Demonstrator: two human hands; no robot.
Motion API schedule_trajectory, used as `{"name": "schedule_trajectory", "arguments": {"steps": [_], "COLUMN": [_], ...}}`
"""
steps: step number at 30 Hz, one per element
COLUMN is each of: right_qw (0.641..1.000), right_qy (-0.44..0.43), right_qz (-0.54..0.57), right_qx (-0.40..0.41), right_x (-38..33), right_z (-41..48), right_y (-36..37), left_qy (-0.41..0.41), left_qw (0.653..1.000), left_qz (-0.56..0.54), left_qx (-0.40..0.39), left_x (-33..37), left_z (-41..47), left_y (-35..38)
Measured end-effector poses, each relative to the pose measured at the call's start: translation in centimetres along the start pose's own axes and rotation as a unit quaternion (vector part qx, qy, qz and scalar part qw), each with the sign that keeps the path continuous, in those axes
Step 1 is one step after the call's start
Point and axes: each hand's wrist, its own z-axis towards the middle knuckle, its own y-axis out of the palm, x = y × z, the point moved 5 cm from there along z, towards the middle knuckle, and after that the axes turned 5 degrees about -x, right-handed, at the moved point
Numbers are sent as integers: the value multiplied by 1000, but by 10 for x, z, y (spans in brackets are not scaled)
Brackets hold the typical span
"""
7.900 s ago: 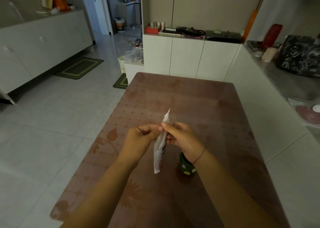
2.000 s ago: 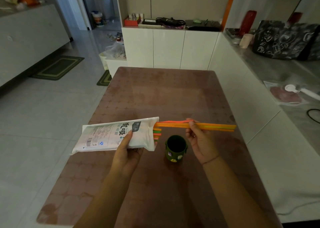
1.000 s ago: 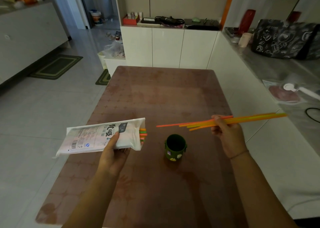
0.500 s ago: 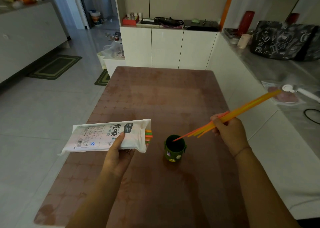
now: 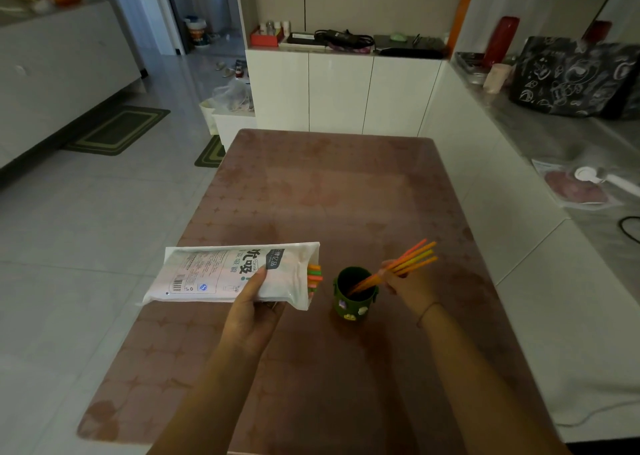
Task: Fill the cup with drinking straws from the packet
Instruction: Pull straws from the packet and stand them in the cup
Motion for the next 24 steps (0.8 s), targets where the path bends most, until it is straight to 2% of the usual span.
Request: {"name": "schedule_trajectory", "arguments": {"steps": [8,11,14,17,20,24], "right_qw": [998,996,981,979,982,983], "right_qy": [57,90,131,79,-15,-100], "right_qz": [-39,19,103,124,140,93], "right_qx": [14,-19,-97,-139,-123,-125], "right_x": [12,16,4,-28,-65,-87], "right_z": [-5,-14,-35,-48,-58,-65], "right_y": [0,7,21,34,44,61], "left_qy": [-11,-10,-11,-2,4,4], "left_qw": [1000,1000,1000,1000,1000,1000], "left_qz": [-2,-6,-10,-2,14,22], "left_qx": [9,10,5,-2,-7,7], "left_x": [-5,-5,-5,-6,-8,-10], "left_z": [0,0,0,0,0,0], "left_y": [-1,1,4,7,11,15]}}
